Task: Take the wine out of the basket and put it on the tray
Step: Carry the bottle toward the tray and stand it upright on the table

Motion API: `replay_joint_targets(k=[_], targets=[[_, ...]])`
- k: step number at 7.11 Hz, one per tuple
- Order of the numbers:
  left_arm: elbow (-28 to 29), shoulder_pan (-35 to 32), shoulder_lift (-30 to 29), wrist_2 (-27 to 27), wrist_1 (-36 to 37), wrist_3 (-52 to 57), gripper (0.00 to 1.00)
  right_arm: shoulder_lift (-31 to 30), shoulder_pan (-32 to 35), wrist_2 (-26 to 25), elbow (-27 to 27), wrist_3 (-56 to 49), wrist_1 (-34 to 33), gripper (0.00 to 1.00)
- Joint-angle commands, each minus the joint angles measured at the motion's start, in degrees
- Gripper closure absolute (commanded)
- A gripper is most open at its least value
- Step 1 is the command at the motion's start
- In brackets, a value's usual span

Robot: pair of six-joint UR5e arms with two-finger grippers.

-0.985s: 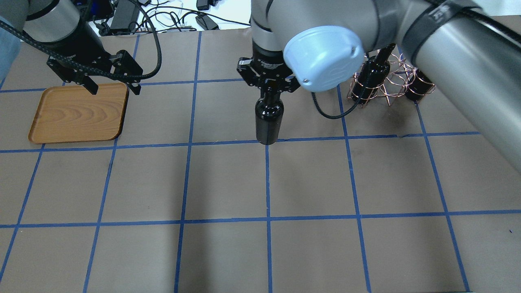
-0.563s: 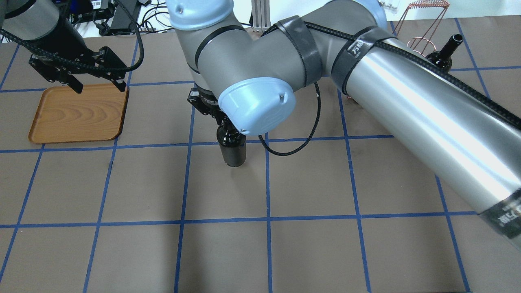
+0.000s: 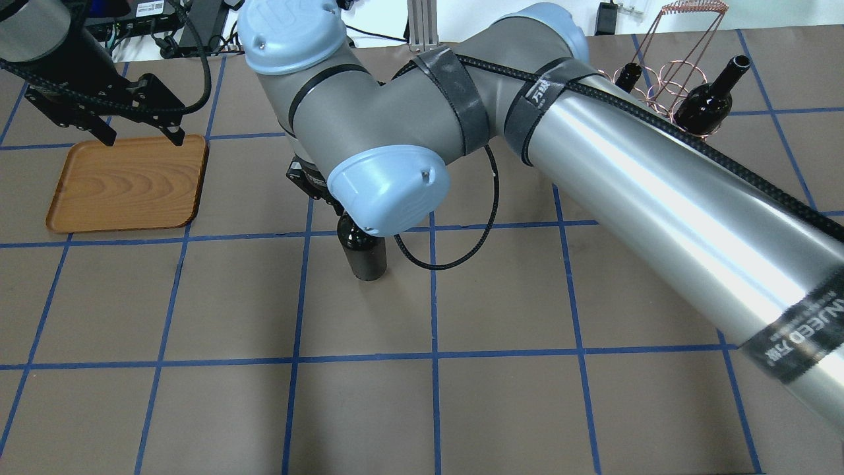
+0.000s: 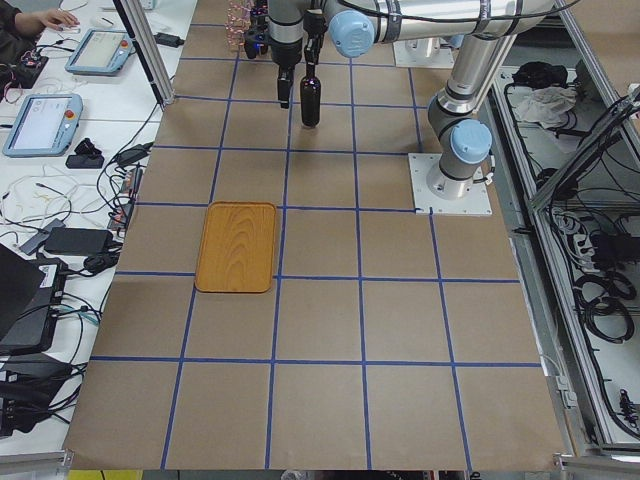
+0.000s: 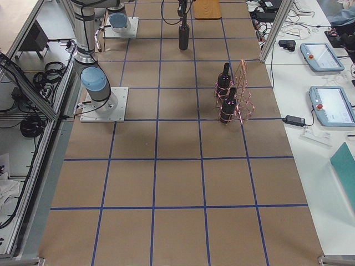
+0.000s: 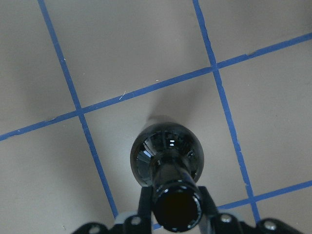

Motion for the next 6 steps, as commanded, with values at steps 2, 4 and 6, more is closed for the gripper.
replay_joint_targets(k=[2, 4, 6], targets=[[-0.2, 0.6, -0.3, -0.1, 0.0, 0.2, 0.00, 3.0, 2.3, 0.1, -3.0, 4.6, -0.5, 0.69], [-0.2, 0.6, -0.6, -0.1, 0.5, 0.1, 0.00, 3.2, 2.6, -0.7, -3.1, 3.5, -0.3, 0.69], [-0.2, 0.6, -0.5, -0.2, 0.5, 0.1, 0.00, 3.1, 2.5, -2.6, -2.8, 1.8, 0.6, 0.68]])
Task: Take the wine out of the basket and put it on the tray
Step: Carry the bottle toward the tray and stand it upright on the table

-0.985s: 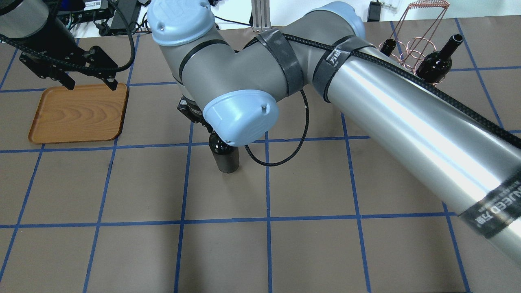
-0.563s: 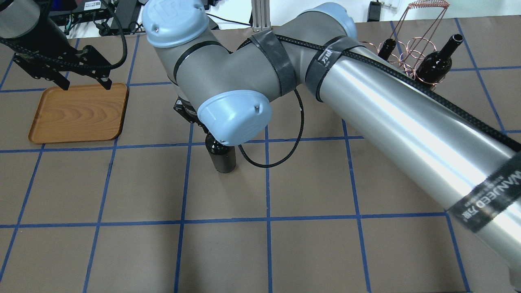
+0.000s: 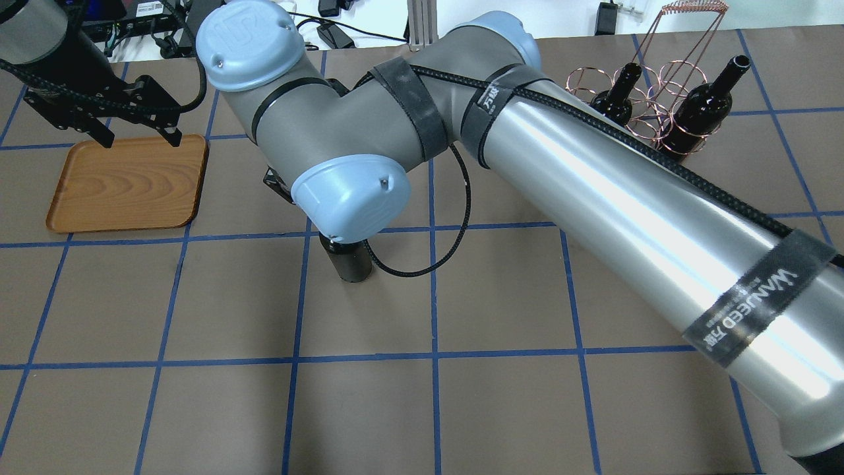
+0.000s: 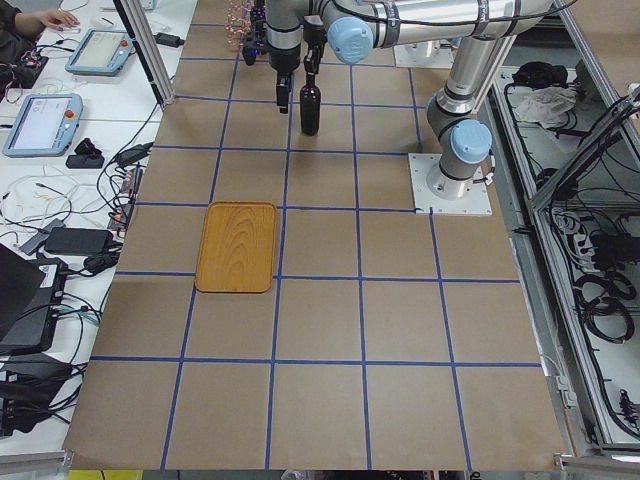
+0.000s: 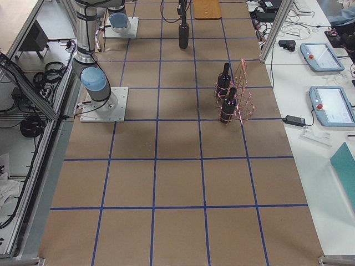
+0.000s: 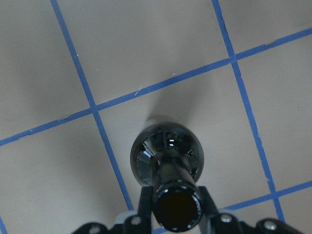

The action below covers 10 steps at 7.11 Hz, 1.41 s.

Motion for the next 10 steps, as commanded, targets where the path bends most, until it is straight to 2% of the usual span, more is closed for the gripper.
replay_joint_targets(k=[1, 6, 7, 8, 9, 10], targets=[[0.0, 0.0, 0.0, 0.1, 0.1, -0.1, 0.00, -0.3, 0.0, -1.1, 0.3, -1.3, 0.5, 0.68], [0.0, 0.0, 0.0, 0.1, 0.1, -0.1, 0.00, -0.3, 0.0, -2.9, 0.4, -2.8, 0.5, 0.67], [0.0, 0.0, 0.0, 0.1, 0.1, -0.1, 0.00, -0.3, 0.0, -2.8, 0.4, -2.8, 0.4, 0.60], [0.0, 0.0, 0.0, 0.1, 0.1, -0.1, 0.00, -0.3, 0.0, -3.0, 0.5, -3.7, -0.2, 0.33], [0.0, 0.0, 0.0, 0.0, 0.1, -0.1, 0.00, -0.3, 0.0, -3.1, 0.5, -5.3, -0.2, 0.13], [0.0, 0.0, 0.0, 0.0, 0.1, -0.1, 0.00, -0.3, 0.0, -3.1, 0.6, -5.4, -0.4, 0.01]])
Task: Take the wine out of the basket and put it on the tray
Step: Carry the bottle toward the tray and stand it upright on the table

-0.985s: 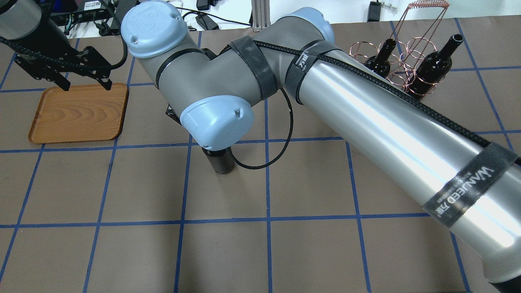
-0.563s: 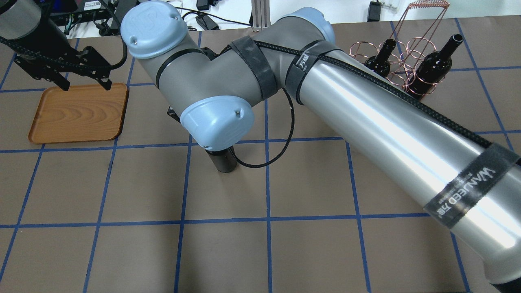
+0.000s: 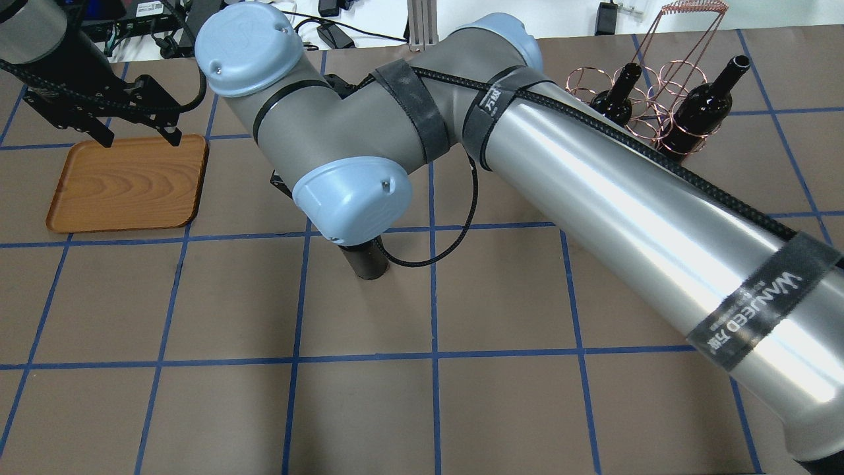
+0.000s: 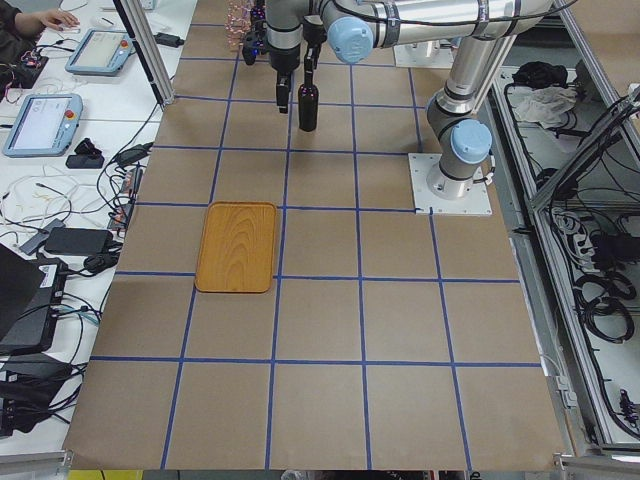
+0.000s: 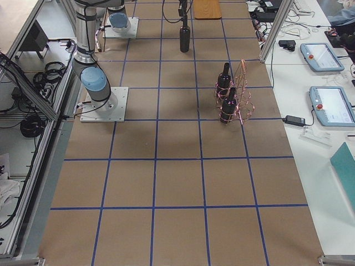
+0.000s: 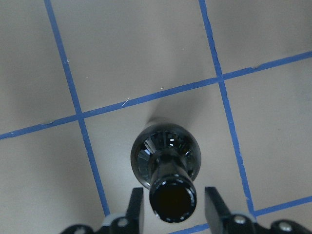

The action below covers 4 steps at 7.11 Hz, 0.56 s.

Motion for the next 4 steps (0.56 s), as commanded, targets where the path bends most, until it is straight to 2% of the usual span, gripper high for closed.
replay_joint_targets(k=[1, 2, 4], targets=[[0.0, 0.0, -0.1, 0.0, 0.0, 0.0, 0.00, -0.5, -0.8, 0.2, -0.1, -1.0, -0.2, 0.00], [-0.1, 0.0, -0.1, 0.0, 0.0, -0.1, 0.00, -3.0, -1.5, 0.1, -0.1, -1.5, -0.2, 0.00], [0.1, -0.8, -0.5, 0.1, 1.5, -0.8, 0.00, -9.1, -7.8, 0.8, 0.1, -7.4, 3.2, 0.00]])
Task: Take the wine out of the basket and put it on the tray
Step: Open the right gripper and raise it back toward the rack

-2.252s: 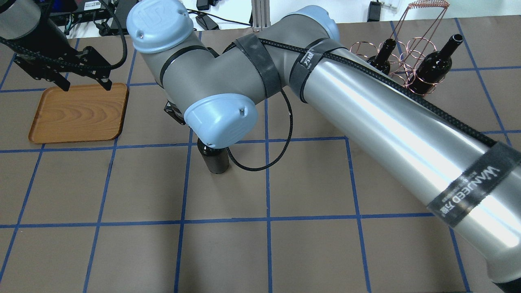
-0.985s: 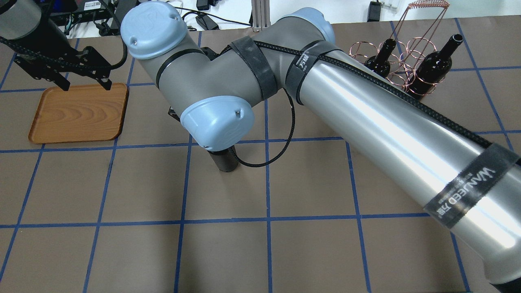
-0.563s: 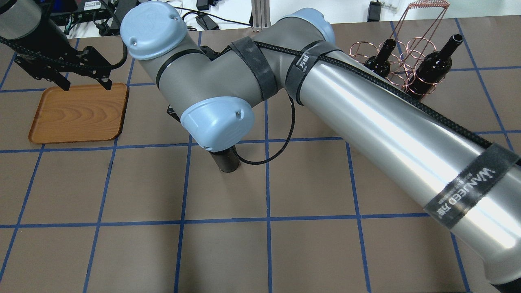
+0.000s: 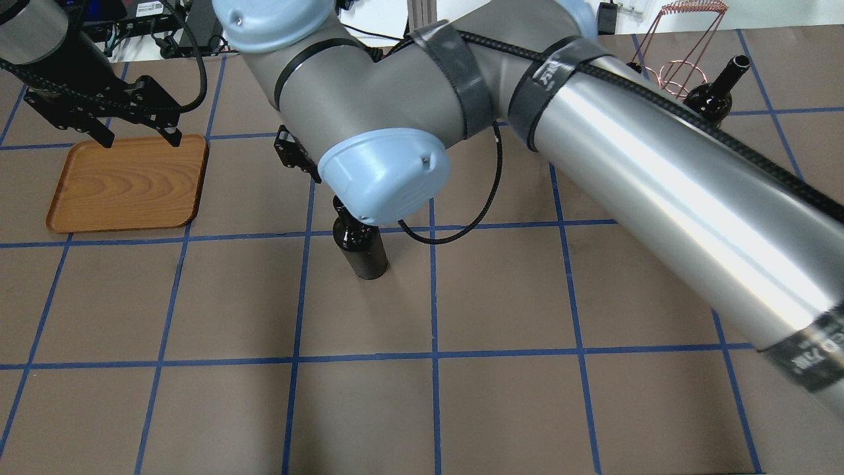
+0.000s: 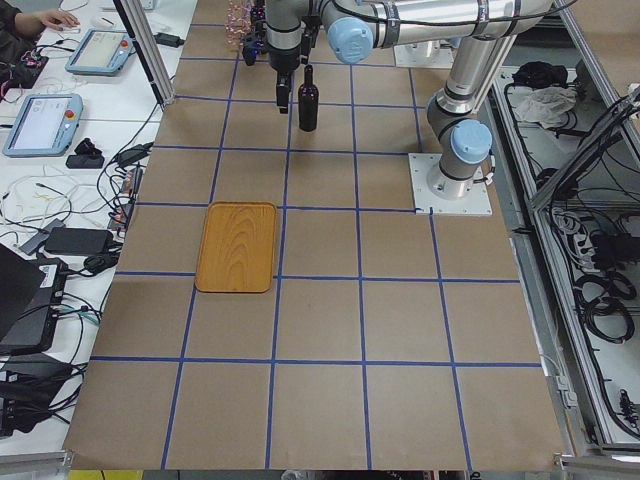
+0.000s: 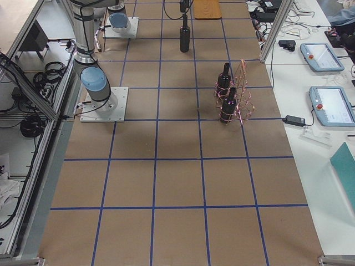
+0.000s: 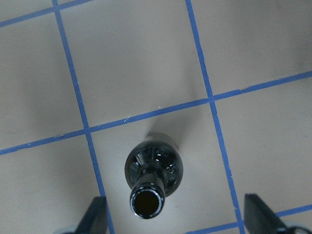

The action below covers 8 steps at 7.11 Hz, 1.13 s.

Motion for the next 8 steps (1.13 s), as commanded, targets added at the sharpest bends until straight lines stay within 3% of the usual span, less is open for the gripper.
replay_joint_targets(k=[1, 5, 8], targets=[[0.1, -1.9, -0.1, 0.3, 2.0, -0.7, 0.00, -6.6, -7.9, 0.5, 0.1, -10.6, 6.0, 0.00], [-0.3, -19.0, 0.2, 0.2, 2.0, -18.1, 0.00, -13.6, -25.1, 1.7, 0.3, -31.5, 13.5, 0.00], [-3.9, -26.3, -1.5, -0.3, 4.0, -23.9, 0.00, -18.0, -26.6, 2.6, 3.6, -31.8, 12.3, 0.00]])
